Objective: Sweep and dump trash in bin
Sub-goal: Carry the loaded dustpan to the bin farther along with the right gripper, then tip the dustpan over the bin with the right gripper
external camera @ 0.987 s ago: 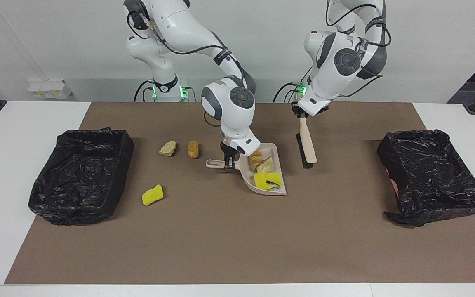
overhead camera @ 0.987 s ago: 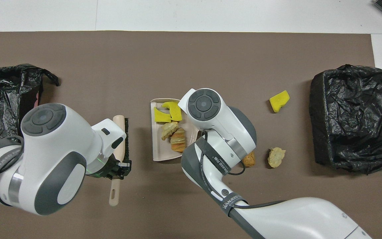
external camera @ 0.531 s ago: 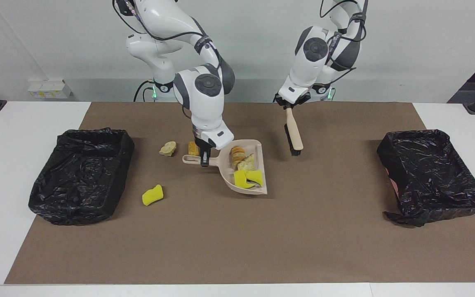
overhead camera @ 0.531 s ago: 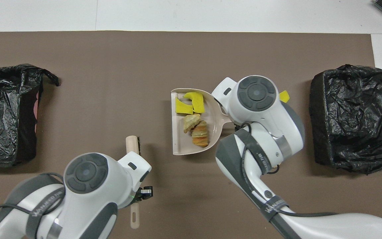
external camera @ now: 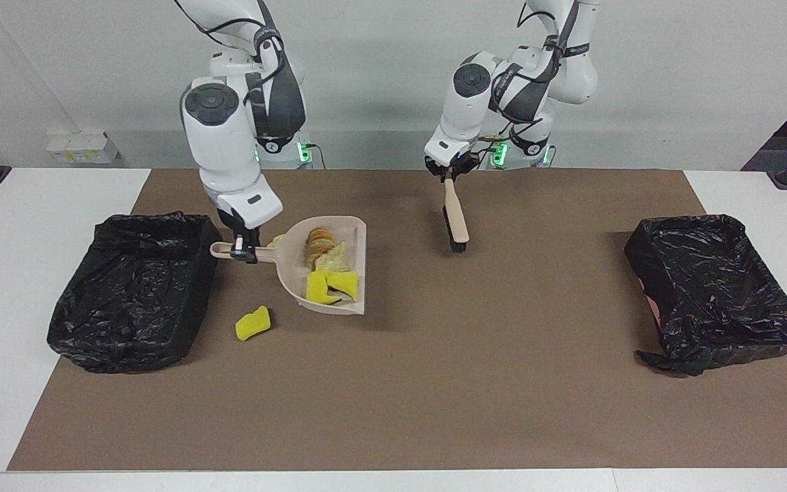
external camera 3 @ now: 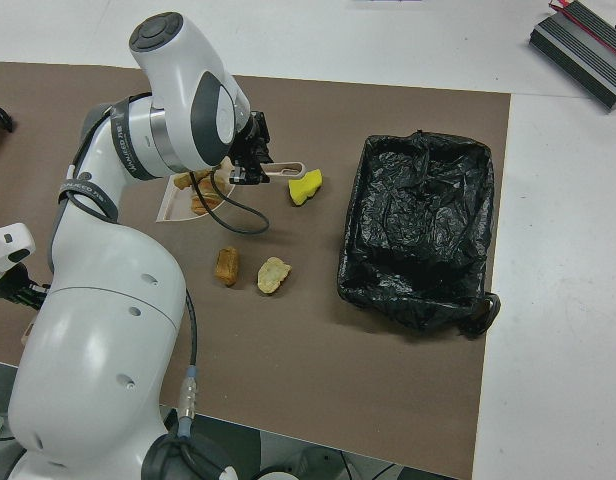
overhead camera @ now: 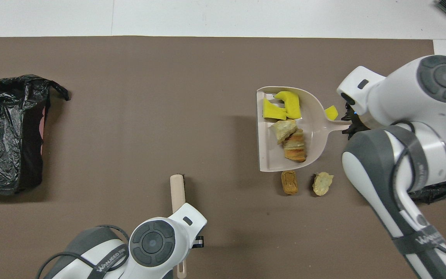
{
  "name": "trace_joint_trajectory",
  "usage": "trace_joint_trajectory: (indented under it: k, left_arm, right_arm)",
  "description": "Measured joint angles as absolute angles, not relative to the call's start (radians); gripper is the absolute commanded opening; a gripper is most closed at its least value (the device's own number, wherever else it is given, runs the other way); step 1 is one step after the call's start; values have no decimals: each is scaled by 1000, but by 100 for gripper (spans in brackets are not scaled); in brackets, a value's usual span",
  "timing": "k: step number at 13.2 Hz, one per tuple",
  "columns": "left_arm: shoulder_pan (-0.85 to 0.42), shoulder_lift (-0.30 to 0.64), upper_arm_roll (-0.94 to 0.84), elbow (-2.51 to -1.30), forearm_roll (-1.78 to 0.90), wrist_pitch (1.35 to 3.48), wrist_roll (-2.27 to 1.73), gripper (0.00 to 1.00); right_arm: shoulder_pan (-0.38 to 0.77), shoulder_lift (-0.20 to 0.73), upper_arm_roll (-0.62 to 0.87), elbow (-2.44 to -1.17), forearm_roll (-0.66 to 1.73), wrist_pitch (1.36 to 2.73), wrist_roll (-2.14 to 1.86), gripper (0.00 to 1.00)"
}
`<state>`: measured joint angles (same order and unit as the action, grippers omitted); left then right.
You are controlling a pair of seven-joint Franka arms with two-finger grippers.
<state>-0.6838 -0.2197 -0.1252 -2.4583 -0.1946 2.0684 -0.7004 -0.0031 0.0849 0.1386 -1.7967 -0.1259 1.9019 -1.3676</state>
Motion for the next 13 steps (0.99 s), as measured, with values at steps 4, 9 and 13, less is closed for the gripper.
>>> trace_joint_trajectory:
  k: [4, 9, 13]
  left_arm:
    - [-689, -185, -125, -2480, -193, 2138, -695, 88]
    - [-685, -175, -109, -2476, -193, 2144, -696, 100]
    - [-538, -173, -96, -2389, -177, 2118, -653, 100]
  right_arm:
    - [-205, 13, 133, -1794, -125, 1836, -1491, 0]
    - [-488, 9, 120, -1788, -163, 1844, -1653, 0]
    - [-515, 9, 125, -1785, -321, 1905, -1673, 0]
